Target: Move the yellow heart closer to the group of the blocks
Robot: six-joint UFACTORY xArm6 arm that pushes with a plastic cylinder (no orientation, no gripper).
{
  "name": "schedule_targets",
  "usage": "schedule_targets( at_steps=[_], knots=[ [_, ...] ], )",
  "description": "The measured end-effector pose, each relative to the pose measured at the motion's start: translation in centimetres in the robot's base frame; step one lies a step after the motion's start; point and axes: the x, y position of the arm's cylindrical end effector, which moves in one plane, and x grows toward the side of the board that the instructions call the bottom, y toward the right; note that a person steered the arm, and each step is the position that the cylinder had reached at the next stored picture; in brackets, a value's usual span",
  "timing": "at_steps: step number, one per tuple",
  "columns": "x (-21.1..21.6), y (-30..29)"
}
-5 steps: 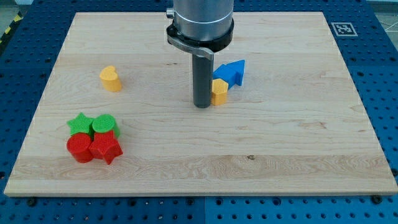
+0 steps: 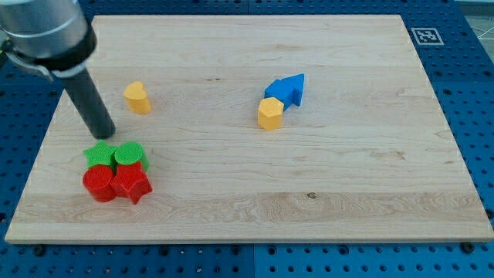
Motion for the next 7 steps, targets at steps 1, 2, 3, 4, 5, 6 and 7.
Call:
schedule_targets(
  at_steps=[1,2,3,4,5,6,7],
  knots=[
    [-4.7,-0.4],
    [-6.9,1.3],
    [-7.1,5.0],
    [-7.1,8.4],
    [-7.2,9.3],
    [-7.2,5.7],
    [-7.1,2.1]
  ],
)
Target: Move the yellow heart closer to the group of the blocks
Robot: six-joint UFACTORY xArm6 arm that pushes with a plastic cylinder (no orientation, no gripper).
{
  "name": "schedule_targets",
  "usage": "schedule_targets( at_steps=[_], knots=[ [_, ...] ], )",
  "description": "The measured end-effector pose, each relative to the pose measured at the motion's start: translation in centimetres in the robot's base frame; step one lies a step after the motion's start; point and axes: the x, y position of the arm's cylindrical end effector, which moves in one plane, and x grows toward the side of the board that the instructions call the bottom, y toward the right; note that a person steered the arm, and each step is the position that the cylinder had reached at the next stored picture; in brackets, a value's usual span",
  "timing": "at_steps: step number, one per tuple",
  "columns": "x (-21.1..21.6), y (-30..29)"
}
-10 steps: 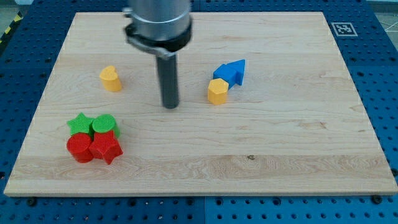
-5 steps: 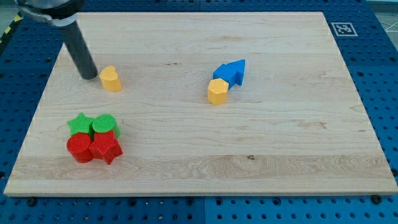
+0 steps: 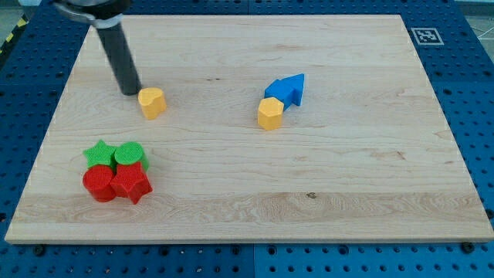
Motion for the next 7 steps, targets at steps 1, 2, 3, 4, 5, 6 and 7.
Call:
schedule_targets(
  at_steps=[1,2,3,4,5,6,7],
  knots=[
    [0.8,0.3],
    [1.6,2.2],
    [2.4,4.1],
    [2.8,5.4],
    [3.2,3.7],
    [4.9,3.5],
    [5.5,7.0]
  ],
)
